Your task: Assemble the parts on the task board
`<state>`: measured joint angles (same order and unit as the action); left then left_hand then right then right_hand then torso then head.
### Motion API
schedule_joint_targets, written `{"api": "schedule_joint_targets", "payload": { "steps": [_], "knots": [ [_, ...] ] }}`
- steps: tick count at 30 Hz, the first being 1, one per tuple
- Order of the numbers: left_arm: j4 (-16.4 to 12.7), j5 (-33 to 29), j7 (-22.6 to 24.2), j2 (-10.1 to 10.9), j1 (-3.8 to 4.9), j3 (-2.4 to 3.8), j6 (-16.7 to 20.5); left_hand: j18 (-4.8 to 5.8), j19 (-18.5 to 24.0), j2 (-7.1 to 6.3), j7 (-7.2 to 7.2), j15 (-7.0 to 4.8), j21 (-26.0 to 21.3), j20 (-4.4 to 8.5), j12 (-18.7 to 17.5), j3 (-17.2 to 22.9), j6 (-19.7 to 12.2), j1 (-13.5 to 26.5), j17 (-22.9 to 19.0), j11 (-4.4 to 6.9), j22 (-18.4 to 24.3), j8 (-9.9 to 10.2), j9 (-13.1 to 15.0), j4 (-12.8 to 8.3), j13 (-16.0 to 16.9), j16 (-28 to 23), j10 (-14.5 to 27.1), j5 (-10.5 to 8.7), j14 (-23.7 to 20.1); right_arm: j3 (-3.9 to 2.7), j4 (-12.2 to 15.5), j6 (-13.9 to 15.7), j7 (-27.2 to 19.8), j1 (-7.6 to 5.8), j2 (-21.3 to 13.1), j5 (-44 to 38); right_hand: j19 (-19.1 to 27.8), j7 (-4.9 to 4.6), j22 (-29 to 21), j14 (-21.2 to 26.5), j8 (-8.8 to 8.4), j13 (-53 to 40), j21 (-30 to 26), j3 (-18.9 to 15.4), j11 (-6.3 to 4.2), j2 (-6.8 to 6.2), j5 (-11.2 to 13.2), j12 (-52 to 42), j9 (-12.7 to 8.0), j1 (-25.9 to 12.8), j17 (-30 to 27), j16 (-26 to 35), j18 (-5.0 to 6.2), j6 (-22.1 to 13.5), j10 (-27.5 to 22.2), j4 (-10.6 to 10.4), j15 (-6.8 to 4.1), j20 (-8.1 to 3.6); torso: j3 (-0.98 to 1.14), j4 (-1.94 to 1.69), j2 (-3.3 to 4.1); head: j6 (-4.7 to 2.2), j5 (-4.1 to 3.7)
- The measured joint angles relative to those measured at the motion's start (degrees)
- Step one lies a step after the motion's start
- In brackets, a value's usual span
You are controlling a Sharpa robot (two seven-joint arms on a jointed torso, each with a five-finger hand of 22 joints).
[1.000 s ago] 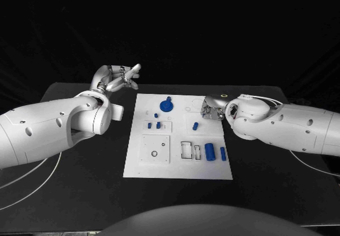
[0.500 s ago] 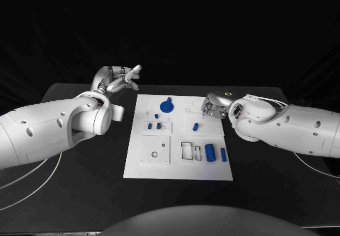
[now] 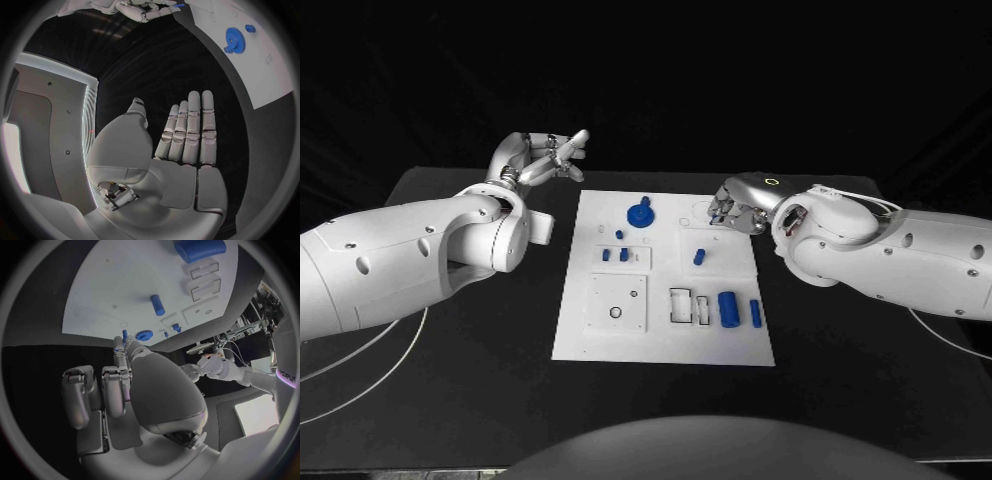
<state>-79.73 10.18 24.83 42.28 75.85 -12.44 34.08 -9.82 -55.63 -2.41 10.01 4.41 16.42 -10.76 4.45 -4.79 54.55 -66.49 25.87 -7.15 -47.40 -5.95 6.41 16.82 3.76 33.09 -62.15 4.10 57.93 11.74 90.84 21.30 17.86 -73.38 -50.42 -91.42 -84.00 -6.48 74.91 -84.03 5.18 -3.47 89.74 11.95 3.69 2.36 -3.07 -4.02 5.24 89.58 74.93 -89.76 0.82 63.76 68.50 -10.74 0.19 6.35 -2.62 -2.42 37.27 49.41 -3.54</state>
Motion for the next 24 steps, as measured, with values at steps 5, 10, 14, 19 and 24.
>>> {"api": "schedule_joint_targets", "payload": {
  "steps": [5, 10, 14, 19, 24],
  "knots": [
    [0.11, 0.0, -0.01, -0.16, 0.0, 0.0, -0.08, 0.0, 0.0, 0.0, 0.0, 0.0, 0.0, 0.0, 0.0, 0.0, 0.0, 0.0, -0.05, 0.0, 0.06, 0.0, 0.0, 0.0, 0.0, 0.0, 0.0, 0.0, 0.0, 0.0, 2.46, 0.71, -1.07, -0.16, -0.06, -0.01, 0.0, 0.0, 0.0, 0.0, 0.0, 0.0, 0.0, 0.09, 0.0, 0.0, 0.01, 0.16, -0.01, 0.0, 0.0, 0.0, 0.0, -0.01, 0.0, -0.09, 0.0, 0.0, 0.0, 0.01, -0.03, 0.12, 0.19],
    [0.3, 0.0, -0.01, -0.3, -0.01, 0.0, -0.21, 0.0, 0.0, 0.0, 0.0, 0.0, 0.0, 0.0, 0.0, 0.0, 0.0, 0.0, -0.05, 0.0, 0.06, 0.0, 0.0, 0.0, 0.0, 0.0, 0.0, 0.0, 0.0, 0.0, 4.48, 1.0, -2.45, -0.2, 0.78, -0.17, 0.0, 0.0, 0.0, 0.0, -0.01, -0.01, 0.0, 0.16, 0.22, -0.3, 0.02, 0.16, -0.05, 0.3, -0.01, 0.0, 0.0, -0.03, -0.21, -0.17, 0.0, 0.0, 0.0, -0.02, -0.06, 0.25, 0.36],
    [0.49, 0.0, -0.01, -0.37, -0.05, -0.01, -0.35, 0.0, 0.0, 0.0, 0.0, 0.0, 0.0, 0.0, 0.0, 0.0, 0.0, 0.0, -0.05, 0.0, 0.05, 0.0, -0.01, 0.0, 0.0, 0.0, 0.0, 0.0, 0.0, 0.0, 5.77, 1.02, -3.6, -0.21, 2.01, -0.47, 0.0, -0.19, -0.01, 0.13, -0.01, -0.01, 0.0, 0.32, 0.22, -0.3, 0.08, 0.16, -0.07, 0.3, -0.01, 0.0, 0.0, -0.22, -0.21, -0.02, 0.13, 0.0, -0.01, -0.02, -0.07, 0.31, 0.49],
    [0.65, 0.0, -0.01, -0.5, -0.09, -0.01, -0.45, -0.01, 0.0, 0.0, 0.0, 0.0, 0.0, 0.0, 0.0, 0.0, 0.0, 0.0, -0.05, 0.0, 0.05, 0.0, -0.01, 0.0, 0.0, 0.0, 0.0, 0.0, 0.0, 0.0, 6.49, 0.92, -4.79, -0.21, 3.38, -0.73, 0.0, -0.19, -0.01, 0.07, -0.02, 0.0, 0.0, 0.33, 0.22, -0.3, 0.1, 0.16, -0.13, 0.3, -0.01, 0.0, 0.0, -0.22, -0.21, -0.02, 0.37, 0.0, -0.03, -0.07, -0.1, 0.47, 0.59],
    [0.71, 0.0, -0.01, -0.58, -0.11, -0.01, -0.56, 0.0, 0.0, 0.0, 0.0, 0.0, 0.0, 0.0, 0.0, 0.0, 0.0, 0.0, -0.14, -0.21, 0.16, 0.0, -0.01, 0.0, 0.0, 0.0, 0.21, 0.22, 0.0, -0.02, 6.95, 0.45, -5.99, -0.05, 4.95, -0.93, 0.0, -0.18, 0.04, 0.0, -0.13, 0.0, 0.0, 0.49, 0.26, -0.3, 0.11, 0.16, -0.2, 0.3, -0.01, 0.0, 0.0, -0.23, -0.25, 0.15, 0.44, 0.0, -0.05, -0.15, -0.1, 0.58, 0.85]
  ]
}}
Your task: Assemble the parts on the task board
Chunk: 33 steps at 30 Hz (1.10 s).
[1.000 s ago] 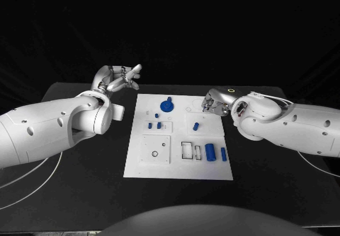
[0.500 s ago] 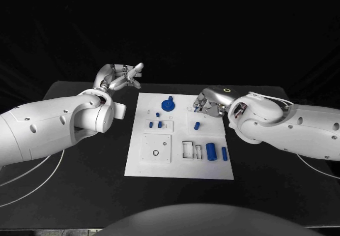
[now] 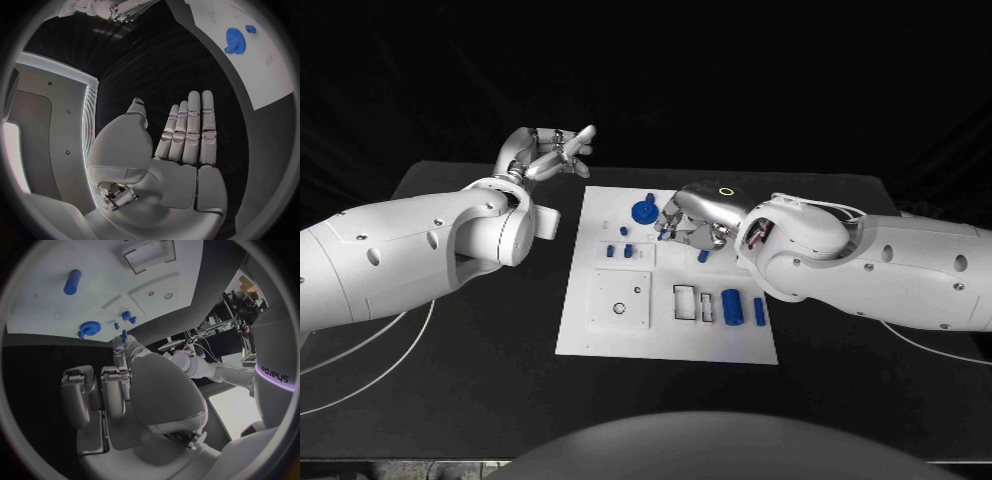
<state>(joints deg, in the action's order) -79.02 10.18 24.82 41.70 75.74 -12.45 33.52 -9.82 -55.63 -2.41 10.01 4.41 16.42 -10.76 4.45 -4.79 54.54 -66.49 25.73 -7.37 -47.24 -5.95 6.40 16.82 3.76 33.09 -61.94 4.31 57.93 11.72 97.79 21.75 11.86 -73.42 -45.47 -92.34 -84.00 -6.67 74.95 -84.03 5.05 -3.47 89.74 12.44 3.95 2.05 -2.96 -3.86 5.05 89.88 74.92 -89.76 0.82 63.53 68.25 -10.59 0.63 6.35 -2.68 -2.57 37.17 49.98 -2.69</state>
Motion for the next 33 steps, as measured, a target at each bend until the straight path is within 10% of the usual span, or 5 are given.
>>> {"api": "schedule_joint_targets", "payload": {
  "steps": [15, 33],
  "knots": [
    [0.71, 0.0, 0.04, -0.2, -0.04, -0.02, -0.28, 0.0, 0.0, 0.37, 0.0, 0.0, 0.0, 0.0, 0.0, 0.0, 0.0, -0.37, -0.05, 0.0, 0.07, 0.0, 0.0, 0.0, 0.0, 0.0, 0.0, 0.0, 0.0, 0.01, -1.39, -3.02, -3.25, 2.79, 4.05, -2.33, 0.0, -0.22, -0.01, 0.0, -0.33, -0.03, 0.0, 0.0, 0.43, -0.45, 0.0, 0.2, 0.01, -0.01, -0.01, 0.0, 0.0, -0.26, -0.32, 0.0, 0.4, 0.44, 0.01, 0.19, -0.03, 0.02, 1.56],
    [1.16, 0.0, 0.07, -0.44, -0.13, -0.03, -0.56, 0.0, -0.21, 0.37, 0.0, 0.0, -0.24, -0.21, 0.0, 0.0, 0.0, -0.37, -0.13, 0.0, 0.17, 0.22, 0.04, 0.0, 0.0, 0.0, 0.0, 0.0, 0.0, 0.01, -2.74, -7.87, -5.4, 4.51, 7.23, -8.62, 0.0, -0.33, -0.03, 0.0, -0.66, -0.02, 0.0, 0.31, 0.84, -0.68, 0.0, 0.2, 0.01, 0.22, -0.01, 0.0, 0.0, -0.52, -0.73, 0.01, 0.4, 0.44, 0.04, 0.13, 0.11, 0.03, 1.3]
  ]
}}
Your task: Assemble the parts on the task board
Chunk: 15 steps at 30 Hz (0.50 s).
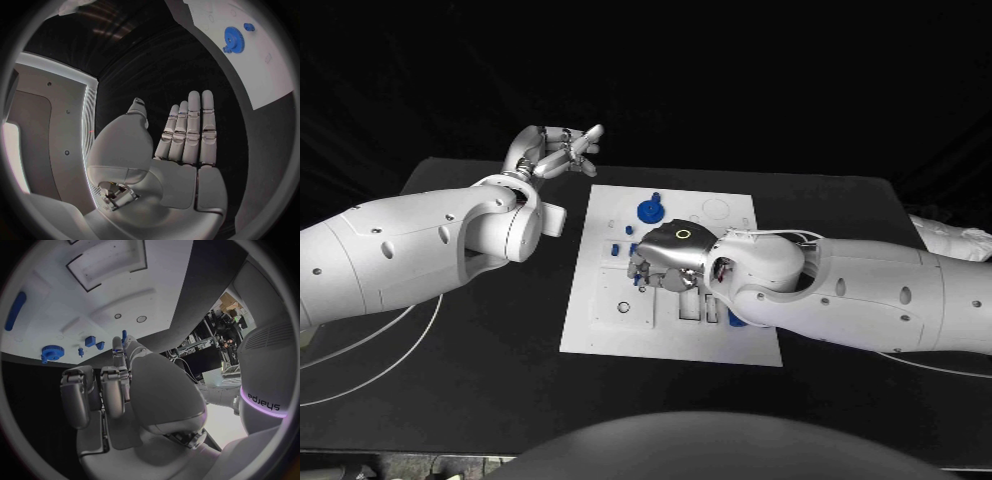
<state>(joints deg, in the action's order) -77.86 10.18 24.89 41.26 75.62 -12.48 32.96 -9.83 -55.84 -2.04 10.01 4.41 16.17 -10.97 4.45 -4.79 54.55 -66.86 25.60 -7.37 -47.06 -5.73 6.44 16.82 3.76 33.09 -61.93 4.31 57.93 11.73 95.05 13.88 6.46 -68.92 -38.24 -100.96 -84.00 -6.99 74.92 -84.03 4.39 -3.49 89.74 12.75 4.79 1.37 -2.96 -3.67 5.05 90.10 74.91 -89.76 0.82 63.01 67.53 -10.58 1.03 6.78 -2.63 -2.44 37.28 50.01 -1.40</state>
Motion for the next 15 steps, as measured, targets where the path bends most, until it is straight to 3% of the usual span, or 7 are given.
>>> {"api": "schedule_joint_targets", "payload": {
  "steps": [15],
  "knots": [
    [-0.01, 0.0, 0.01, -0.02, -0.01, 0.0, -0.14, 0.0, 0.0, 0.0, 0.0, 0.0, 0.0, 0.0, 0.0, 0.0, 0.0, 0.0, 0.01, 0.0, 0.0, 0.0, -0.01, 0.0, 0.0, 0.0, 0.0, 0.0, 0.0, 0.0, -0.92, -2.46, -0.06, 0.31, 0.74, -2.32, 0.0, -0.18, -0.01, 0.0, -0.1, 0.0, 0.0, 0.0, 0.0, 0.0, 0.0, 0.0, -0.14, 0.0, -0.01, 0.0, 0.0, -0.19, 0.0, 0.0, 0.0, 0.0, 0.0, 0.03, 0.02, 0.0, -0.09]
  ]
}}
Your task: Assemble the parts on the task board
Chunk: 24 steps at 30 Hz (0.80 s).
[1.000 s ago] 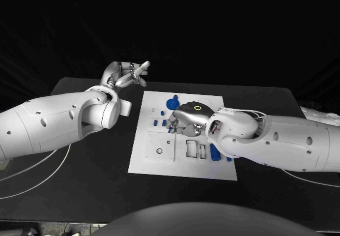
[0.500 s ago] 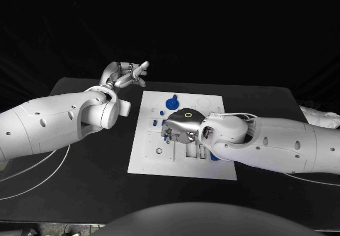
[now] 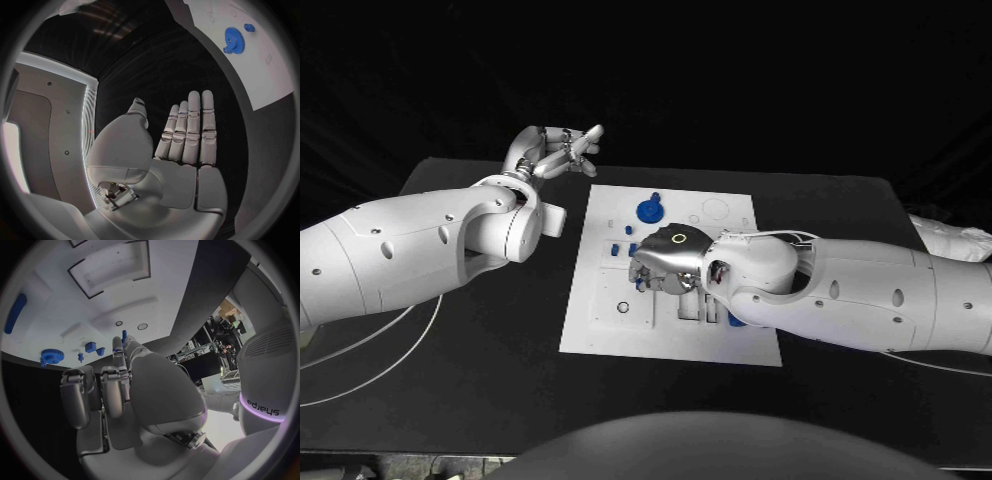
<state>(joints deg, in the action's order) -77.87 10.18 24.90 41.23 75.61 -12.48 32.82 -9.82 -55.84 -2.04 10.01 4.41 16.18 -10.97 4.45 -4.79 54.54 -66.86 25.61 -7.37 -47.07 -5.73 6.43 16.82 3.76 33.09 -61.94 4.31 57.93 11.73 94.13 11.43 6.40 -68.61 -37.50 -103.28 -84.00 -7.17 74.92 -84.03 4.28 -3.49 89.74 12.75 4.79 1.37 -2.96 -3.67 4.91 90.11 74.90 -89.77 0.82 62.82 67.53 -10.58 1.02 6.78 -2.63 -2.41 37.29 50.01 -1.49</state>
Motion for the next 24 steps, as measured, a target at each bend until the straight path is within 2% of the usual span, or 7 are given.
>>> {"api": "schedule_joint_targets", "payload": {
  "steps": [24],
  "knots": [
    [-0.19, 0.0, 0.0, 0.14, 0.0, 0.0, -0.08, 0.0, 0.0, 0.0, 0.0, 0.0, 0.0, 0.0, 0.0, 0.0, 0.0, 0.0, 0.01, 0.0, -0.01, 0.0, -0.01, 0.0, 0.0, 0.0, 0.0, 0.0, 0.0, -0.01, -1.87, -1.1, -0.06, 0.51, 0.49, -1.49, 0.0, 0.0, -0.01, 0.0, -0.18, -0.01, 0.0, 0.16, 0.03, -0.21, 0.0, -0.01, -0.04, -0.21, 0.03, 0.0, 0.0, -0.01, -0.38, -0.17, 0.0, 0.0, 0.01, 0.01, -0.01, 0.01, -0.29]
  ]
}}
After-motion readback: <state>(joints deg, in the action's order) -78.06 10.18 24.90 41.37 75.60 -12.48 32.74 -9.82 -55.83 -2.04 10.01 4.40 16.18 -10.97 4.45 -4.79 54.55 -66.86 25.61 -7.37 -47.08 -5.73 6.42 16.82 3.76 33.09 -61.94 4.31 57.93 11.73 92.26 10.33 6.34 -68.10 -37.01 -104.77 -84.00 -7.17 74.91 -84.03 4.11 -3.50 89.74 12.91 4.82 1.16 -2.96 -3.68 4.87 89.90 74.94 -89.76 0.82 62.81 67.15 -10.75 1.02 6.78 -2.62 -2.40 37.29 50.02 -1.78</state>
